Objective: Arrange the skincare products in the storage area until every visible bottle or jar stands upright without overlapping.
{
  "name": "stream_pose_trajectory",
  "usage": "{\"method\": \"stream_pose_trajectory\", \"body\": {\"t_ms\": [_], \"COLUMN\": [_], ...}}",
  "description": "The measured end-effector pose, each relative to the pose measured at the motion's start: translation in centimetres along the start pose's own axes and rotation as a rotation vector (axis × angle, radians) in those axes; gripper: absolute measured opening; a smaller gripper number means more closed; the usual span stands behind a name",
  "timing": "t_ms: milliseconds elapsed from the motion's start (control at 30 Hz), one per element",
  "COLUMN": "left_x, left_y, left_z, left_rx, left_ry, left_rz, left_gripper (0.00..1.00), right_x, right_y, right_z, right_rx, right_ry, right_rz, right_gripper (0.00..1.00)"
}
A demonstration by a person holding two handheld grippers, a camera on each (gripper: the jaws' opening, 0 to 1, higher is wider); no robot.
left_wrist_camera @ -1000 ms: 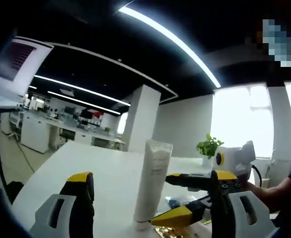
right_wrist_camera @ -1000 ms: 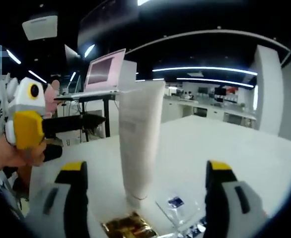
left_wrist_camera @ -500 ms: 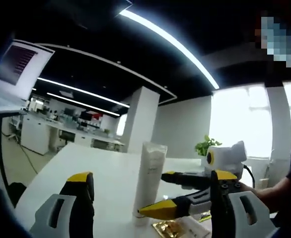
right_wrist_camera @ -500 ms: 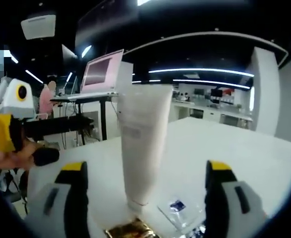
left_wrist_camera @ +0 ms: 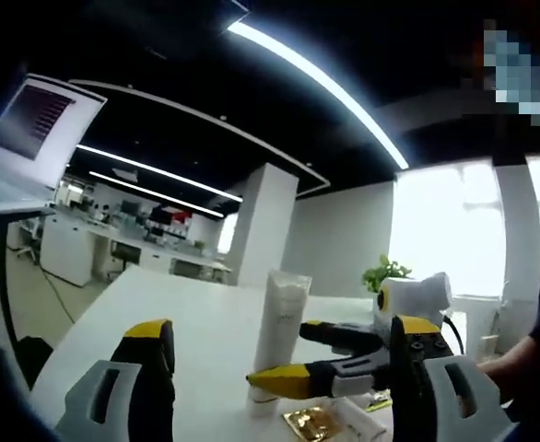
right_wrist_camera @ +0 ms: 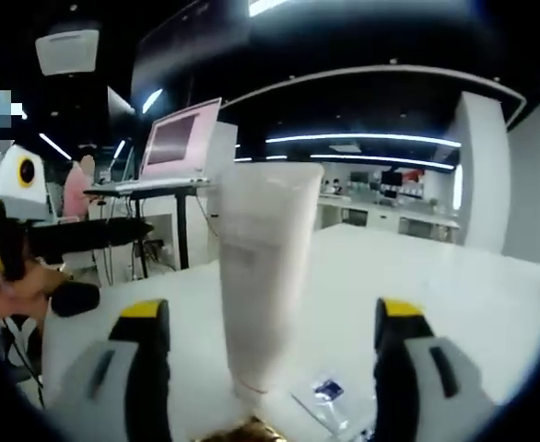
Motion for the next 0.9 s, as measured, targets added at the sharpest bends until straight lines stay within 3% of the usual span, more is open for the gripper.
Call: {"method": "stream_pose_trajectory", "body": {"t_ms": [533, 900], "left_x": [1.0, 1.2], "left_y": [0.2, 0.4], "left_z": [0.0, 0.1], "left_rx": [0.017, 0.022], "left_ry": [-0.004, 0.006], "left_rz": [-0.002, -0.024], "left_gripper": [0.99, 0.99], "right_x": [-0.5, -0.8], "right_y": [0.5, -0.7], "right_z": [-0.5, -0.6], "right_rx": [-0.049, -0.101], "right_ry": [0.087, 0.187], "right_rz": [0.002, 0.084], "right_gripper": [0.79, 0.72]}}
Point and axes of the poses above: the point that each gripper's makers call its tool centre point, and the gripper's own axes: x roughly backward along the fingers, z roughly to its right, y roughly out of its underside, the point moved 5 cm from there along x, roughly backward along the fingers, and after that the axes turned 3 degrees about y, right-handed, at the moved point
